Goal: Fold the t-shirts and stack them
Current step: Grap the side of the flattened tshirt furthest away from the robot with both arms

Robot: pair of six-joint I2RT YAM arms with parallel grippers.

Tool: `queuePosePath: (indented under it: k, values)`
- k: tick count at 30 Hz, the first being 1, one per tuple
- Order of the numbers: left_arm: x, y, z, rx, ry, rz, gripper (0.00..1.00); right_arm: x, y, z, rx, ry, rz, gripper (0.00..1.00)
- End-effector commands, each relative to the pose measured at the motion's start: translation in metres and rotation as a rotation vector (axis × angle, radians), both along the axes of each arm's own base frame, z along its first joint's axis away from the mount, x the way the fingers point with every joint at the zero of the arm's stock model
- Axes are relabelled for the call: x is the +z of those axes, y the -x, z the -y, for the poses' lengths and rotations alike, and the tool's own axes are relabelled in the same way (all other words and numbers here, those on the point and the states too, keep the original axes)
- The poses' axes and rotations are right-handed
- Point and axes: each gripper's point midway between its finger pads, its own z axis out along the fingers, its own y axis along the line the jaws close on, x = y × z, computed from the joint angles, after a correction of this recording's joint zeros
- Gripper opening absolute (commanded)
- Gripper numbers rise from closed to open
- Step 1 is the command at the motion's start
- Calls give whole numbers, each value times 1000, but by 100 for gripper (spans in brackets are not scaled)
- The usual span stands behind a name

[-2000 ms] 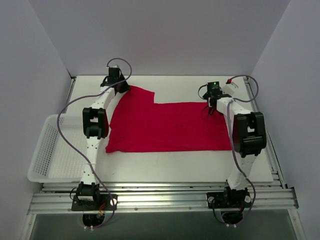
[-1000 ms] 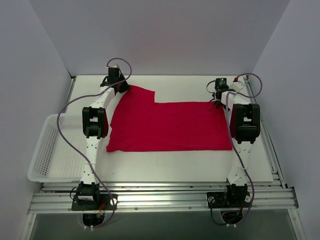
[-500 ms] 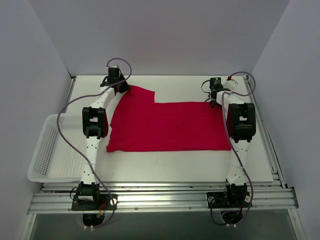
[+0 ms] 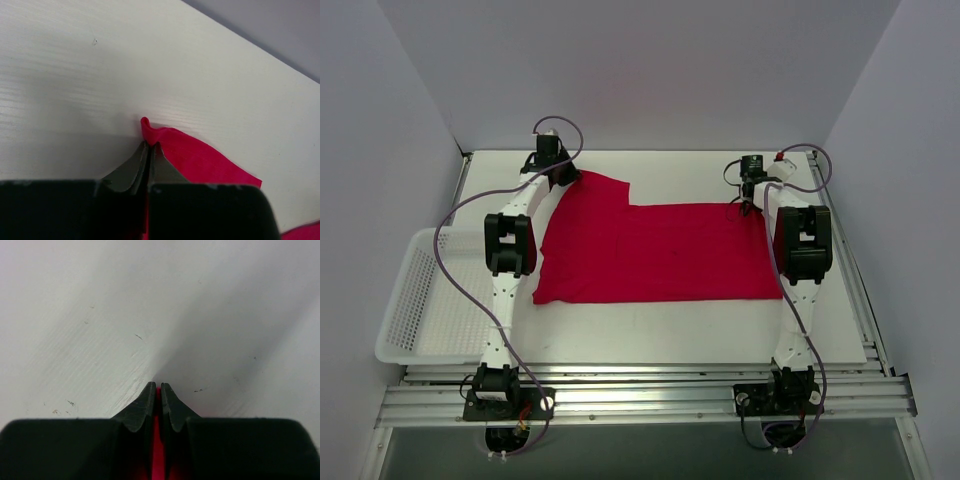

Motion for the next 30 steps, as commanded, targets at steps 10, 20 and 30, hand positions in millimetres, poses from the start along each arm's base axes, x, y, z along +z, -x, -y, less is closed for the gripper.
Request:
queuePosePath:
  k: [10, 20, 30]
  values:
    - [-7, 18, -7, -35, -17, -30, 2, 31, -3, 11, -8, -14, 52, 0]
    - [70, 19, -7, -125, -56, 121, 2, 56, -6, 2, 23, -60, 117, 0]
    - [122, 46, -14, -155, -118, 195, 2, 73, 8, -4, 40, -91, 153, 0]
